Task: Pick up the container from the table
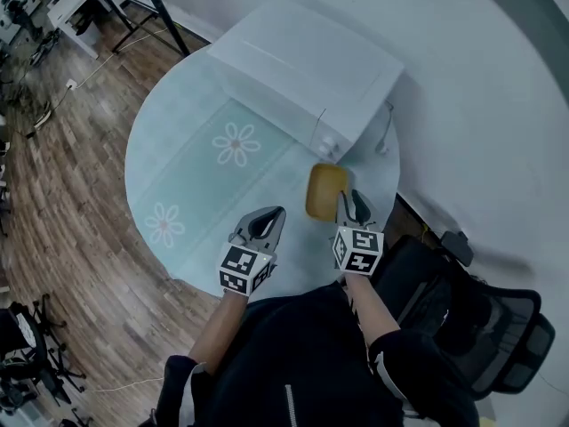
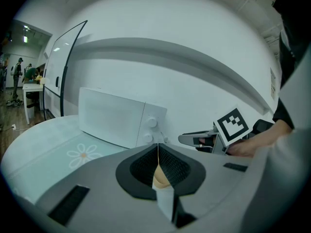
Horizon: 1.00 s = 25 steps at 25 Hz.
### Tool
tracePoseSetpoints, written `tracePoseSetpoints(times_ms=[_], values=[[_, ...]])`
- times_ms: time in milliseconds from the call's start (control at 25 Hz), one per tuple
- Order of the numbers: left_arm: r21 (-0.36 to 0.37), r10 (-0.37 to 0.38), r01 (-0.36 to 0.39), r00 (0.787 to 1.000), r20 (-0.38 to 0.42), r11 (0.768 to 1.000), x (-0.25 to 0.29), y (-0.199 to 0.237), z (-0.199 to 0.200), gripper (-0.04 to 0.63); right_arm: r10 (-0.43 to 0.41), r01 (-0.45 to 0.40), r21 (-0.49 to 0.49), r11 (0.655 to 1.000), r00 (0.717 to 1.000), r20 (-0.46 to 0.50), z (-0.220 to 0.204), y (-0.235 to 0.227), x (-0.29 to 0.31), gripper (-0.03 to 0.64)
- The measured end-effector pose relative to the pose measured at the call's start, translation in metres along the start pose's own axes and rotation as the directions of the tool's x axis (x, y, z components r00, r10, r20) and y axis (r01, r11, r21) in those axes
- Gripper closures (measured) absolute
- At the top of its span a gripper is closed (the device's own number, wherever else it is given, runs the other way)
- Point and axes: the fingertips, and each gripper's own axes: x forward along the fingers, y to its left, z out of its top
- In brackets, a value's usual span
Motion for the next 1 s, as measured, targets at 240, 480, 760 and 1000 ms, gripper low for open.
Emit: tracePoseSetpoints(times_ms=[240, 480, 760, 1000], values=[[-0.007, -0.006, 0.006, 0.999, -0.034, 1.0, 0.012, 0.005, -0.005, 0.578, -0.021, 0.023, 0.034, 0.999, 0.999, -0.041, -0.011, -0.014, 0.019, 0.499], [-0.005, -0.011, 0.011, 0.998, -0.06, 1.0, 0.016, 0.01, -0.011, 0.578, -0.047, 0.053, 0.071, 0.996, 0.996, -0.081, -0.025, -0.024, 0.036, 0.494], [-0.009, -0.021, 0.02, 0.995, -0.099, 1.0, 0.021, 0.011, -0.023, 0.578, -0.075, 0.096, 0.122, 0.988, 0.983, -0.166, -0.052, -0.038, 0.055, 0.489], [-0.014, -0.017, 0.016, 0.993, -0.114, 1.0, 0.021, 0.015, -0.027, 0.578, -0.066, 0.105, 0.136, 0.985, 0.963, -0.263, -0.084, -0.045, 0.068, 0.489]])
